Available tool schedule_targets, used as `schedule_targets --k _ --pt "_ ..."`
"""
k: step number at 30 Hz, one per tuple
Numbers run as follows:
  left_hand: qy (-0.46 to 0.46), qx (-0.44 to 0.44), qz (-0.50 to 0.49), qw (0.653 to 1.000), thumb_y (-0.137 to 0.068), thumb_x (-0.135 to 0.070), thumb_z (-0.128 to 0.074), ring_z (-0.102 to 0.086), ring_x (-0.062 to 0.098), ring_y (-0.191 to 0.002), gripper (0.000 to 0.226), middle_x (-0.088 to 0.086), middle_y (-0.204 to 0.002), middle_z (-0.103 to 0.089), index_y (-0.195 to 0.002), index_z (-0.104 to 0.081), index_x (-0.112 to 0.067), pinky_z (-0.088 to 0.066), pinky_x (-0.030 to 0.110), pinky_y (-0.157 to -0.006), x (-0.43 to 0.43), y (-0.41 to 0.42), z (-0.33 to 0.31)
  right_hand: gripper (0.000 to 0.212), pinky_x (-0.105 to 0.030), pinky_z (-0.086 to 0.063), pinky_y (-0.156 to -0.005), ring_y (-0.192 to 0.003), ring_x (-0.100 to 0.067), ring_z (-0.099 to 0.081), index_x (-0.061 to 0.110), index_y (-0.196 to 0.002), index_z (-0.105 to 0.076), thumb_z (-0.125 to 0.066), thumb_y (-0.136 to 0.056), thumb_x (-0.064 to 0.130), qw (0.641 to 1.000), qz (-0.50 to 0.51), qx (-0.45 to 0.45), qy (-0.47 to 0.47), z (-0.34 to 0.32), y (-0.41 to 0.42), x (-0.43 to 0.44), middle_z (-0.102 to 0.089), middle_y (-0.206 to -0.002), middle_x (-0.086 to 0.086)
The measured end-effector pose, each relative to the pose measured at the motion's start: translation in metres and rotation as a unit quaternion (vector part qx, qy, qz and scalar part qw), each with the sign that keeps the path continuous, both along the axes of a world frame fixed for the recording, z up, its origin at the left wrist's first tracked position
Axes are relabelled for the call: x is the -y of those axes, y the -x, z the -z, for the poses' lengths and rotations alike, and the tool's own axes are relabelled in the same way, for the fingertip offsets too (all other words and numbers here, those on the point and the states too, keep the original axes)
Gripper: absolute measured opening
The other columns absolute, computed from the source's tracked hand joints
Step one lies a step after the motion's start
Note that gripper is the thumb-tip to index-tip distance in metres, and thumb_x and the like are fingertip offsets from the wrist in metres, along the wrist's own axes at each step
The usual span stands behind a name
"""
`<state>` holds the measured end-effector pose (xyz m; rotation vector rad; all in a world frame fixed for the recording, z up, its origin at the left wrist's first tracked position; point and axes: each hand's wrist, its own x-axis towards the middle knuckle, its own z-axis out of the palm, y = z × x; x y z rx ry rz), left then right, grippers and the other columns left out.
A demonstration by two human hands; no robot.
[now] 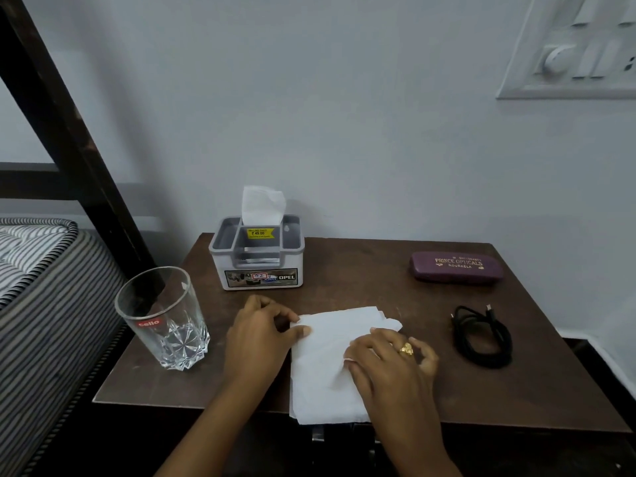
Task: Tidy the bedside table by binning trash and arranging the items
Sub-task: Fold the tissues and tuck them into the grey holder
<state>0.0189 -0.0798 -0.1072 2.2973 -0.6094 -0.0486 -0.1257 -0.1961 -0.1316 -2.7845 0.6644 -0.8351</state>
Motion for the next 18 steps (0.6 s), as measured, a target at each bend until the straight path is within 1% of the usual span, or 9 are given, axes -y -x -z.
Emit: schedule_targets --k 4,8,11,14,15,16,18 --pt "0.0 0.0 -0.002 1.0 -0.066 -0.04 -0.078 -0.054 0.007 -0.086 0.017 -0.019 -0.087 -0.045 -0.069 -0.062 -0.036 -0.048 0.034 -0.077 0.001 0.002 -0.001 0.02 -0.039 -0.024 -0.095 -0.106 0.001 -0.047 0.039 -0.078 -0.061 -0.041 -0.079 0.035 1.0 -0.005 0.0 -0.005 0.0 -0.001 0.0 -0.063 -0.087 0.024" --pt "-0.004 0.012 -0.001 1.0 -0.07 -0.04 -0.075 -0.053 0.009 -0.086 0.013 -0.017 -0.087 -0.05 -0.066 -0.064 -0.034 -0.046 0.033 -0.073 0.001 0.003 -0.001 0.016 -0.039 -0.024 -0.096 -0.108 0.001 -0.047 0.039 -0.086 -0.054 -0.04 -0.081 0.035 0.999 -0.015 0.014 -0.025 0.006 -0.001 0.001 -0.06 -0.093 0.024" --pt "-0.008 0.026 0.005 1.0 -0.072 -0.039 -0.073 -0.051 0.011 -0.088 0.015 -0.016 -0.088 -0.056 -0.064 -0.061 -0.036 -0.045 0.035 -0.077 0.0 0.005 -0.003 0.022 -0.036 -0.019 -0.099 -0.107 0.002 -0.046 0.039 -0.084 -0.06 -0.039 -0.081 0.036 1.0 -0.01 -0.008 -0.016 0.005 0.0 0.002 -0.062 -0.092 0.024" --pt "0.024 0.025 0.025 0.999 -0.074 -0.039 -0.071 -0.054 0.008 -0.085 0.015 -0.016 -0.076 -0.065 -0.066 -0.06 -0.032 -0.045 0.036 -0.076 -0.003 0.009 -0.007 0.024 -0.037 -0.021 -0.097 -0.106 0.003 -0.046 0.039 -0.083 -0.063 -0.039 -0.082 0.037 1.0 -0.003 -0.028 -0.012 0.003 0.001 0.002 -0.063 -0.09 0.025" --pt "0.049 0.011 0.04 0.998 -0.074 -0.037 -0.071 -0.057 0.005 -0.081 0.014 -0.016 -0.074 -0.066 -0.068 -0.061 -0.031 -0.047 0.034 -0.074 -0.004 0.01 -0.008 0.023 -0.037 -0.022 -0.096 -0.105 0.003 -0.047 0.038 -0.084 -0.063 -0.04 -0.083 0.037 0.999 -0.007 -0.03 -0.007 0.002 0.003 0.002 -0.063 -0.091 0.024" --pt "0.075 -0.009 0.055 0.996 -0.075 -0.034 -0.072 -0.059 0.002 -0.077 0.013 -0.016 -0.073 -0.067 -0.069 -0.061 -0.03 -0.048 0.028 -0.07 -0.004 0.013 -0.01 0.021 -0.036 -0.023 -0.095 -0.102 0.001 -0.047 0.037 -0.085 -0.063 -0.042 -0.083 0.036 0.999 -0.016 -0.03 0.009 0.001 0.004 0.003 -0.064 -0.091 0.022" --pt "0.123 -0.051 0.079 0.988 -0.076 -0.025 -0.073 -0.062 0.002 -0.072 0.012 -0.012 -0.073 -0.068 -0.074 -0.061 -0.028 -0.048 0.016 -0.062 -0.005 0.016 -0.014 0.017 -0.035 -0.025 -0.091 -0.097 -0.003 -0.048 0.035 -0.085 -0.063 -0.046 -0.083 0.035 0.998 -0.034 -0.027 0.044 -0.007 0.004 0.005 -0.064 -0.089 0.019"
